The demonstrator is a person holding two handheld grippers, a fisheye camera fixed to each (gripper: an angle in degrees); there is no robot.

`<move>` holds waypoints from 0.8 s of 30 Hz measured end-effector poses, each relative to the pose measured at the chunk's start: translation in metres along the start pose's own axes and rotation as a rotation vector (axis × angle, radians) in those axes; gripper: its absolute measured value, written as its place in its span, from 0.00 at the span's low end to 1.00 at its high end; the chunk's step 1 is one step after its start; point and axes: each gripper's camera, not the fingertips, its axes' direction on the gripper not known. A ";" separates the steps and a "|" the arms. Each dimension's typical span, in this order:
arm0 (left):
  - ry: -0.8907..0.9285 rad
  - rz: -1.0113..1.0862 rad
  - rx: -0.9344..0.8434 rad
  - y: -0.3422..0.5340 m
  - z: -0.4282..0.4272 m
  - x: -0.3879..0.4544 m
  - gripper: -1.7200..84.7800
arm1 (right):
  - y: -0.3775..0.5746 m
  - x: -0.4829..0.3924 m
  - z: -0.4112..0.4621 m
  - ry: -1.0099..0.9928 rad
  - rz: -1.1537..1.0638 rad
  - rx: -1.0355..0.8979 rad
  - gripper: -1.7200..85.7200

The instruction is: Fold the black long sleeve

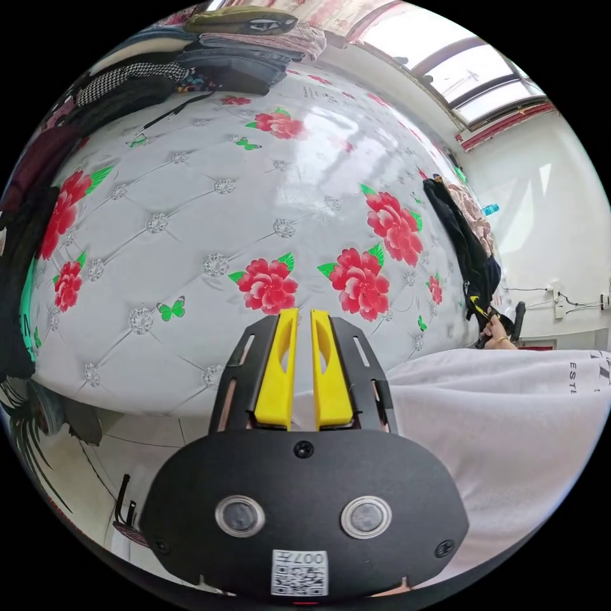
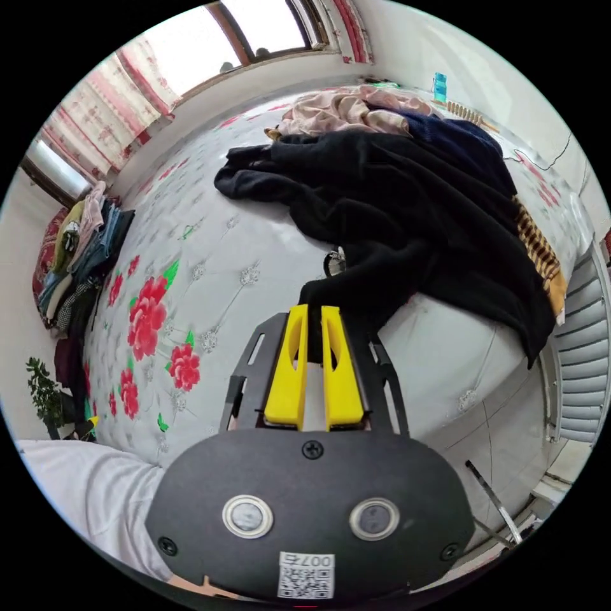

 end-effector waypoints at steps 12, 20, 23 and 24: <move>0.151 0.090 0.168 0.024 -0.023 -0.042 0.12 | 0.036 -0.334 0.094 -0.905 -0.851 -0.249 0.03; 0.235 -0.032 0.332 0.073 -0.047 -0.112 0.13 | 0.157 -0.587 0.071 -1.269 -1.445 -0.497 0.04; 0.296 -0.149 0.405 0.092 -0.053 -0.145 0.12 | 0.212 -0.628 0.073 -1.289 -1.586 -0.508 0.05; 0.299 -0.193 0.425 0.099 -0.054 -0.156 0.12 | 0.227 -0.631 0.079 -1.278 -1.629 -0.516 0.06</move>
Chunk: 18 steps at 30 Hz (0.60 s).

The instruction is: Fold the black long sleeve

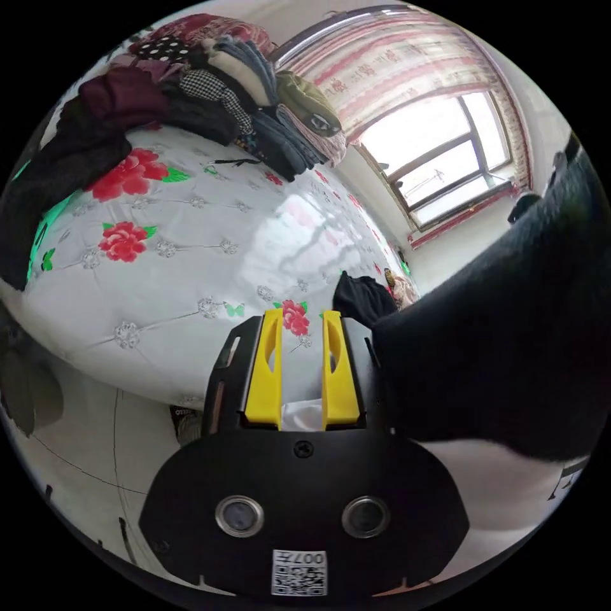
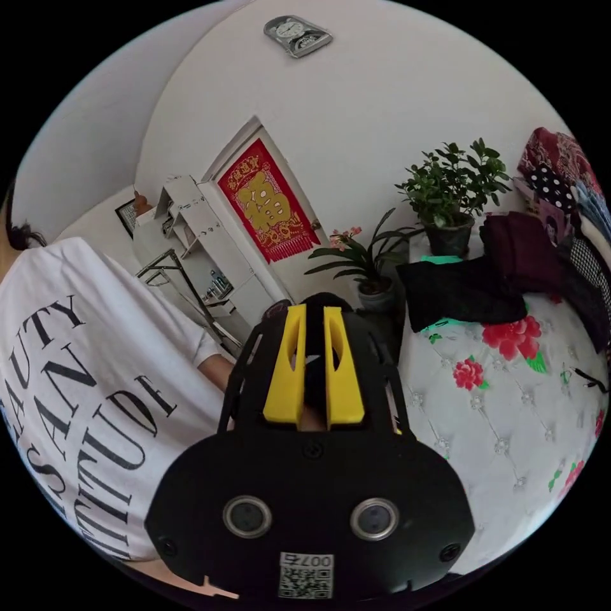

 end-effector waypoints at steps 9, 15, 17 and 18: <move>-0.184 -0.152 0.004 0.028 -0.026 -0.040 0.11 | 0.186 0.040 -0.088 0.442 0.397 0.035 0.09; -0.420 -0.088 0.045 0.035 -0.041 0.000 0.11 | 0.365 0.014 -0.214 0.942 0.842 0.035 0.10; -0.472 -0.001 0.022 0.028 -0.030 0.023 0.11 | 0.395 0.007 -0.245 1.066 0.891 0.007 0.11; -0.469 0.063 -0.007 0.022 -0.014 0.038 0.12 | 0.410 0.007 -0.263 1.121 0.911 -0.018 0.12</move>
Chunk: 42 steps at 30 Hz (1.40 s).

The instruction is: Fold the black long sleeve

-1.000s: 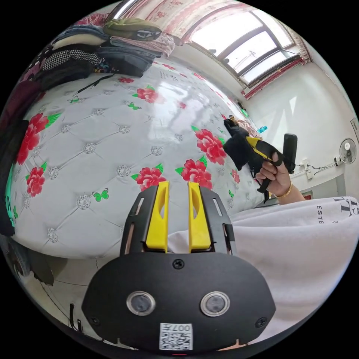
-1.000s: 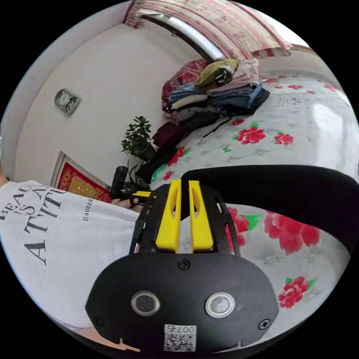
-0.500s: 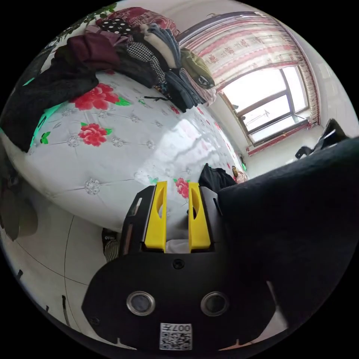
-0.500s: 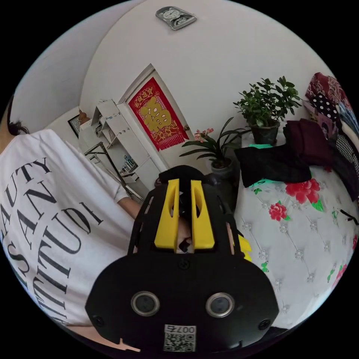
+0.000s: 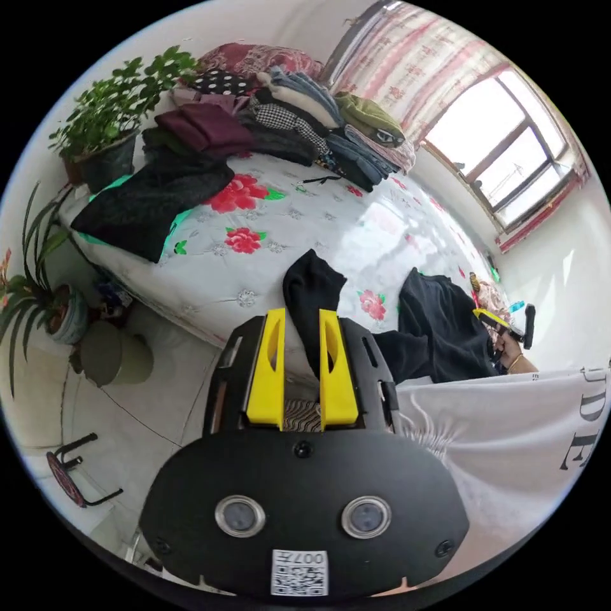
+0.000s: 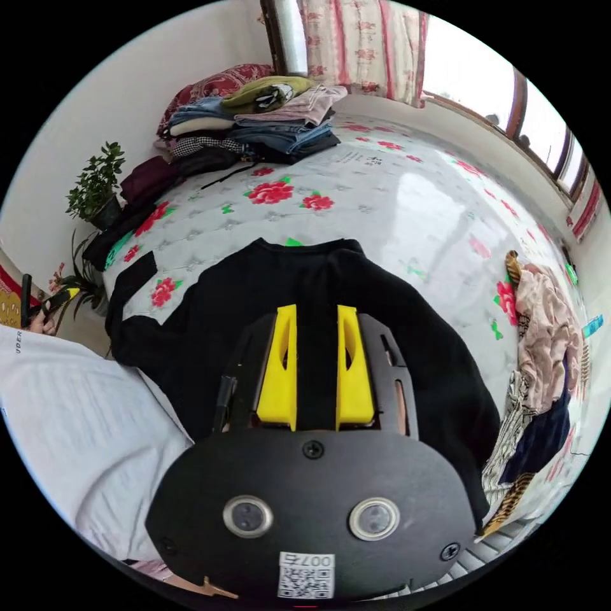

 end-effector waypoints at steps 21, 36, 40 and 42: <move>0.342 0.234 -0.412 0.011 0.192 0.139 0.13 | -0.064 -0.185 0.169 -0.167 -0.564 -0.238 0.13; 0.415 0.198 -0.369 0.038 0.238 0.143 0.10 | -0.095 -0.102 0.235 -0.342 -0.342 -0.299 0.13; 0.480 0.111 -0.307 0.081 0.234 0.174 0.09 | -0.075 -0.098 0.267 -0.159 -0.557 -0.203 0.09; 0.483 0.043 -0.233 0.098 0.216 0.172 0.11 | -0.080 -0.063 0.258 -0.267 -0.577 -0.211 0.07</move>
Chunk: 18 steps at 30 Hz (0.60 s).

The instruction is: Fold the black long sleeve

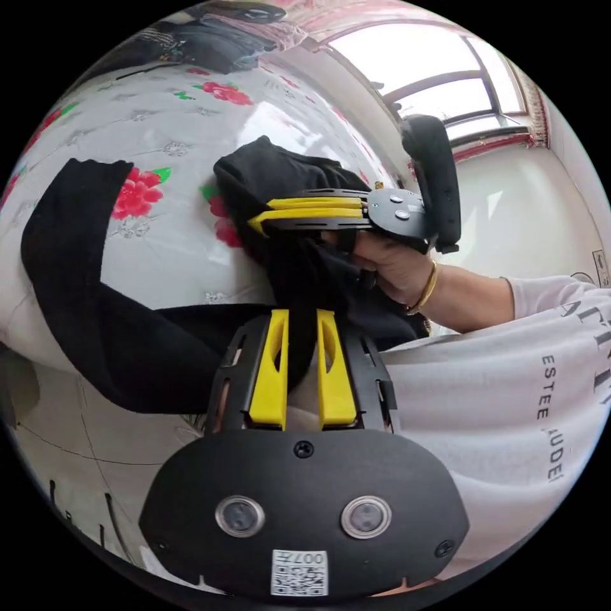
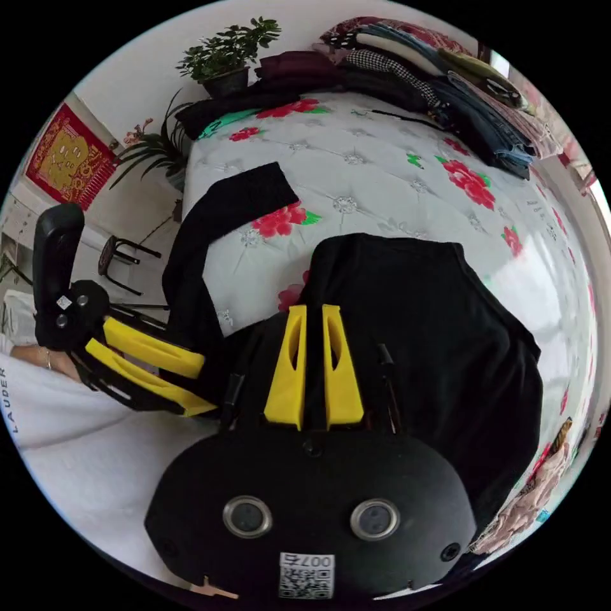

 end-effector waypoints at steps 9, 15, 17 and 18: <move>-0.189 0.008 0.309 0.058 -0.092 0.016 0.11 | 0.203 0.117 -0.218 -0.274 -0.235 0.494 0.05; -0.143 0.298 0.121 -0.034 -0.017 0.061 0.18 | 0.308 0.125 -0.246 -0.282 -0.293 0.524 0.05; -0.114 0.391 0.009 -0.062 0.029 0.079 0.21 | 0.327 0.119 -0.244 -0.267 -0.295 0.529 0.05; -0.115 0.450 -0.074 -0.076 0.063 0.093 0.23 | 0.337 0.112 -0.244 -0.251 -0.313 0.521 0.05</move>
